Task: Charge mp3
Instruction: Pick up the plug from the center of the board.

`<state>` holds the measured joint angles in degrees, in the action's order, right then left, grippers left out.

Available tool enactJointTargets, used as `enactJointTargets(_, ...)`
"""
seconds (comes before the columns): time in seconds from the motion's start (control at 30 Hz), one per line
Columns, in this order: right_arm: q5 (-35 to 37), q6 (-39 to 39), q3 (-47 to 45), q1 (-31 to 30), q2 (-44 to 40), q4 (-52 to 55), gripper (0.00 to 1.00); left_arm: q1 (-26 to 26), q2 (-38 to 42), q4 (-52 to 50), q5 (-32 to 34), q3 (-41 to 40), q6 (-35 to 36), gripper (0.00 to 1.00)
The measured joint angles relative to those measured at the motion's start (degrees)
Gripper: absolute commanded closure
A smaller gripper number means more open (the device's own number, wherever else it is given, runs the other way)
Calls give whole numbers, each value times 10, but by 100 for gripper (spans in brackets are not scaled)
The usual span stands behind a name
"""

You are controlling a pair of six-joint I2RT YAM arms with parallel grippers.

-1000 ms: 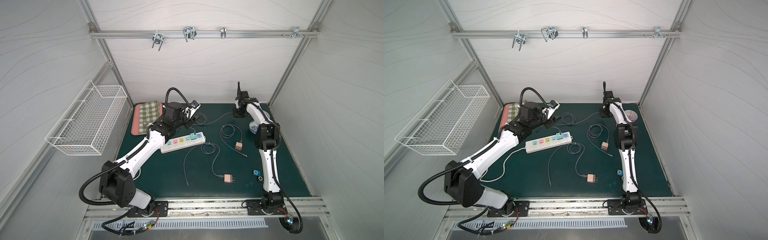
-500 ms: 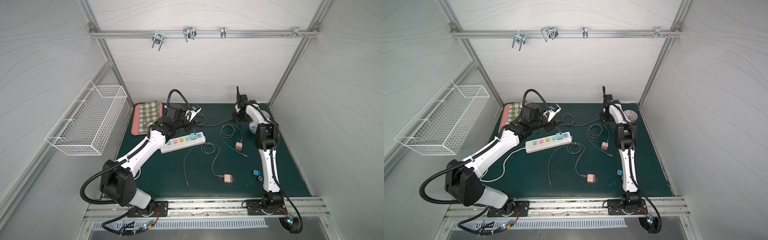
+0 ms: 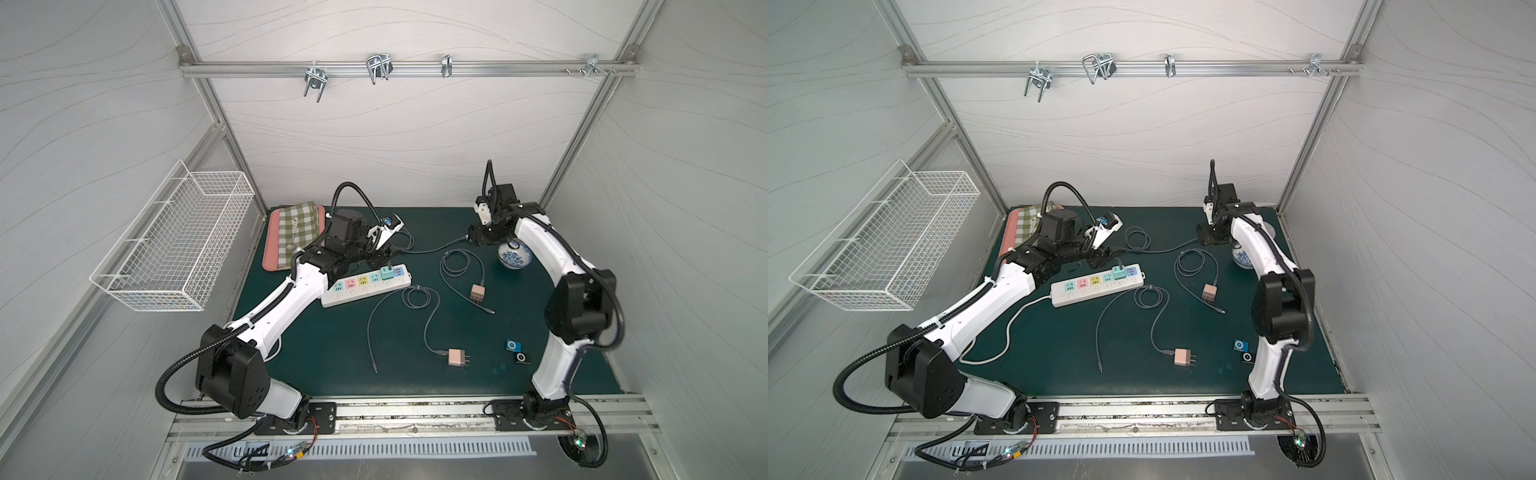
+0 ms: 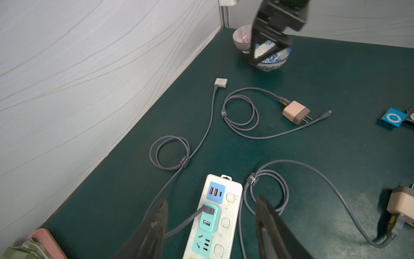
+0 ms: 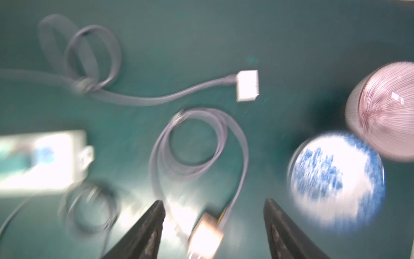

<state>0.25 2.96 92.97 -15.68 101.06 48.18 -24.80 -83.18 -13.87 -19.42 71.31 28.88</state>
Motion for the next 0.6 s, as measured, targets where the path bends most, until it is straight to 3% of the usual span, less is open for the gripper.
enactJointTargets(0.13, 2, 22, -143, -93, -124, 15, 27, 3, 9, 11, -8, -14, -17, 44)
enactJointTargets(0.27, -20, 91, -257, -207, -207, 37, 29, 3, 40, 7, -5, -41, -51, 44)
enactJointTargets(0.47, -77, 198, -367, -276, -336, 55, 30, 3, 117, -4, 7, -80, -102, 47)
enactJointTargets(0.6, -101, 255, -406, -334, -374, 64, 30, 3, 159, -9, 8, -111, -140, 47)
